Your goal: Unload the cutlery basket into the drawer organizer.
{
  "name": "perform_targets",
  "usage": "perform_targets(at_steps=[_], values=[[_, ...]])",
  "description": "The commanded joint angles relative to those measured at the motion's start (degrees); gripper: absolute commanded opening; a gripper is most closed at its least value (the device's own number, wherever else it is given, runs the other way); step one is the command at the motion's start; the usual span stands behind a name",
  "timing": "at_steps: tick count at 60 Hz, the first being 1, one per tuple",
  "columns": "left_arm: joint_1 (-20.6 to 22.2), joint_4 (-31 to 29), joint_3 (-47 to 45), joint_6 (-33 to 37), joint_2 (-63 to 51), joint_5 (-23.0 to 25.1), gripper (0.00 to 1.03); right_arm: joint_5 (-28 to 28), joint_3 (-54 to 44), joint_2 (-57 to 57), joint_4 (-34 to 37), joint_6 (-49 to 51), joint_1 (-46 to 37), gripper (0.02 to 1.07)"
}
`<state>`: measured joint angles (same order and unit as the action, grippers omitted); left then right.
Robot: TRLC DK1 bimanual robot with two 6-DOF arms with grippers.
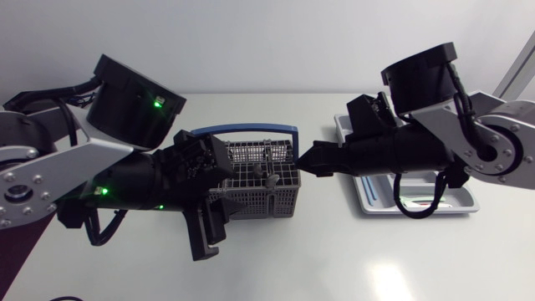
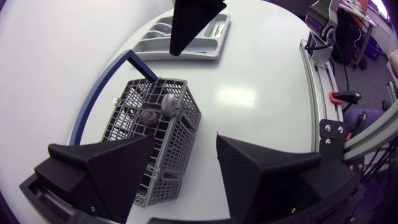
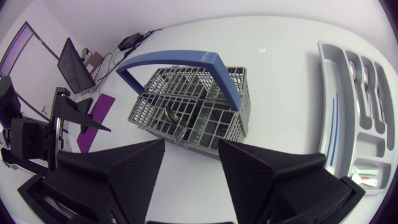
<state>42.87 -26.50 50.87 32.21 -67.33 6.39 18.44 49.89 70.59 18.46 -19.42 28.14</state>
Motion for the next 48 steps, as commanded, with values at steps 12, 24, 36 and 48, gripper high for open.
perform_targets(at_steps=[12, 24, 36, 48], values=[[0.02, -0.22, -1.04, 1.10, 0.80, -0.50, 0.87, 4.33, 2.85, 4.30, 1.41, -10.29, 0.95, 0.80], [-0.25, -0.22, -1.21, 1.10, 0.80, -0.86, 0.87, 4.77, 4.16, 8.60, 2.99, -12.92, 2.36, 0.80], [-0.33, -0.04, -1.30, 1.10, 0.45, -0.86, 0.87, 5.73, 5.39, 11.15, 1.05, -15.30, 3.15, 0.71], [-0.60, 0.13, -1.83, 1.10, 0.36, -0.86, 0.87, 6.17, 4.34, 12.91, -6.33, -18.29, 3.68, 0.48]])
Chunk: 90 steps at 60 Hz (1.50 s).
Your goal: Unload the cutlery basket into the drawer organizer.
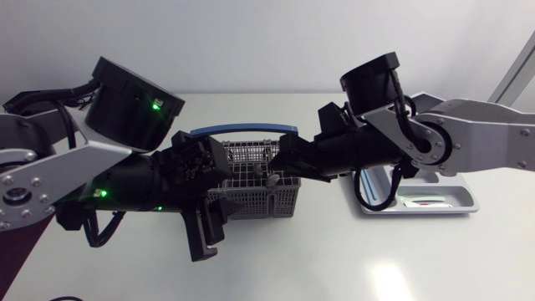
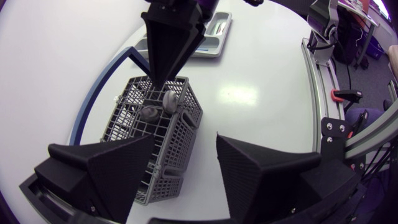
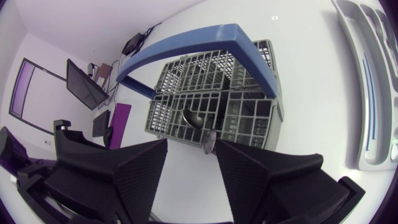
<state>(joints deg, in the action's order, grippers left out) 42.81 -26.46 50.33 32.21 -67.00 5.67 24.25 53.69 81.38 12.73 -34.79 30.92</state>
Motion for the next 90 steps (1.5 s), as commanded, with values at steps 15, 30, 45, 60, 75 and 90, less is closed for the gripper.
perform_targets(at_steps=[15, 30, 45, 60, 75, 90], values=[[-0.97, 0.62, -1.37, 1.10, -0.23, -0.13, 0.87, 2.91, 1.15, 4.22, 0.10, -4.15, 0.11, 0.48], [-1.06, 1.32, -0.93, 1.10, -1.46, -0.13, 0.87, 4.23, 1.59, 6.33, -0.25, -4.33, -0.68, 0.48], [-1.06, 1.85, -1.46, 1.02, -1.90, -0.13, 0.87, 4.58, 1.68, 8.09, -1.04, -4.06, -1.30, 0.35], [-0.97, 2.11, -1.81, 0.93, -1.99, -0.13, 0.87, 3.08, 0.80, 8.18, -3.77, -4.15, -1.12, 0.27], [-0.97, 2.73, -1.99, 1.02, -2.52, -0.13, 0.87, 3.17, 0.01, 8.00, -6.32, -4.41, -1.82, 0.11], [-1.06, 2.99, -1.63, 1.10, -3.22, -0.13, 0.87, 5.63, 0.71, 6.86, -4.56, -5.03, -2.70, 0.08]])
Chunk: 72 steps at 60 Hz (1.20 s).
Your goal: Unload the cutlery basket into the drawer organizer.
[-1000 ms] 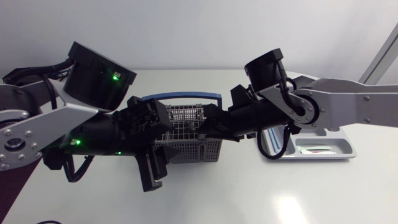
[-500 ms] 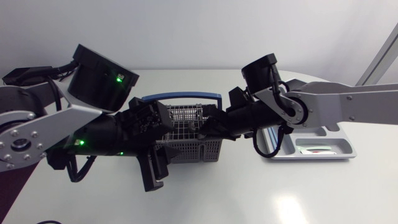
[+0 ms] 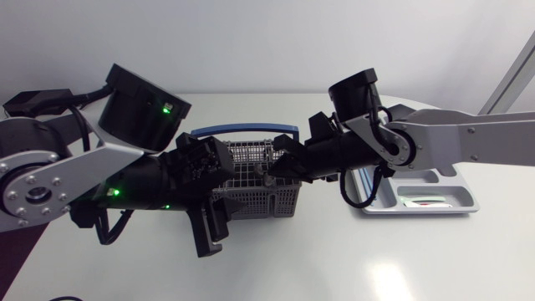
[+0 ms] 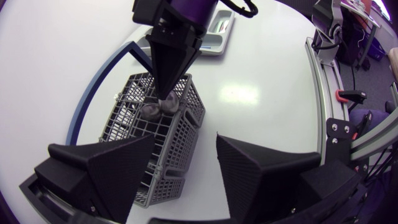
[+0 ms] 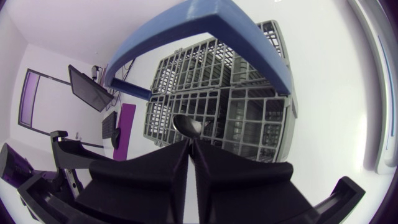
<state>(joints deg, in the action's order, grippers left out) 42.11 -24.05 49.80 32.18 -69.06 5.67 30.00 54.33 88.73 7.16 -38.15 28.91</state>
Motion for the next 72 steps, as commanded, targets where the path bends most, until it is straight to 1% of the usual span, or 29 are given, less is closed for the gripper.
perform_targets(at_steps=[1, 13, 18, 53, 62, 72], values=[[-0.36, 0.59, -1.11, 1.04, -1.17, -0.13, 0.87, -0.03, 0.08, -0.57, 1.10, -1.66, -0.69, 0.08], [-0.18, 0.94, -0.93, 0.95, -2.31, -0.13, 0.87, 0.68, 1.40, -3.91, 4.09, -1.31, -1.13, 0.08], [-0.10, 0.94, -0.76, 0.95, -2.57, -0.13, 0.87, 1.47, 2.63, -5.76, 6.55, -1.31, -1.75, 0.08], [1.57, 0.50, 0.91, 0.60, -3.19, -2.33, 0.87, 9.46, 8.08, -13.05, 17.98, -1.66, -3.86, 0.08], [1.84, 0.50, 1.09, 0.51, -3.36, -2.42, 0.87, 12.72, 8.87, -13.93, 19.91, -1.66, -6.05, 0.08], [1.93, 0.41, 1.18, 0.51, -3.45, -2.42, 0.87, 15.09, 11.50, -16.66, 25.19, -0.43, -9.92, 0.08]])
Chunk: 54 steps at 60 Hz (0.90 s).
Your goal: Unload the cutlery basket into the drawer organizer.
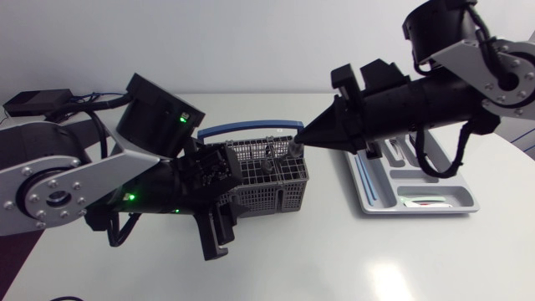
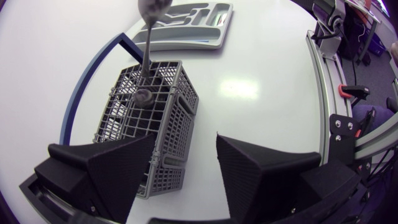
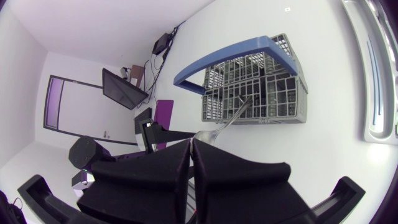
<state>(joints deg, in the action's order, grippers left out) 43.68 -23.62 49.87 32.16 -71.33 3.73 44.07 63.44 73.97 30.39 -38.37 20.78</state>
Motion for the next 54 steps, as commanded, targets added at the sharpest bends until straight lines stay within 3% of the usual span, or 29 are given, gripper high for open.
perform_targets(at_steps=[1, 11, 24, 42, 54], values=[[0.35, -0.03, 1.11, 0.53, -1.18, -0.47, 0.87, 1.01, 2.65, -2.17, 2.74, 0.14, -2.32, 0.08], [0.00, -0.47, 1.37, 0.18, -0.48, -0.30, 0.88, -1.36, 3.53, -5.07, 12.85, 8.22, -11.55, 0.08], [-0.88, -1.87, 2.60, -1.93, -0.48, 1.63, 0.88, -5.23, 1.34, -6.91, 20.50, 21.41, -27.89, 0.08], [-1.49, -6.27, 4.89, -6.50, 0.58, 5.24, 0.90, -14.37, -6.93, -1.64, 17.77, 36.17, -43.36, 0.08], [-1.67, -8.82, 5.15, -9.05, 1.37, 6.64, 0.91, -21.22, -12.64, 2.93, 10.48, 38.99, -45.74, 0.08]])
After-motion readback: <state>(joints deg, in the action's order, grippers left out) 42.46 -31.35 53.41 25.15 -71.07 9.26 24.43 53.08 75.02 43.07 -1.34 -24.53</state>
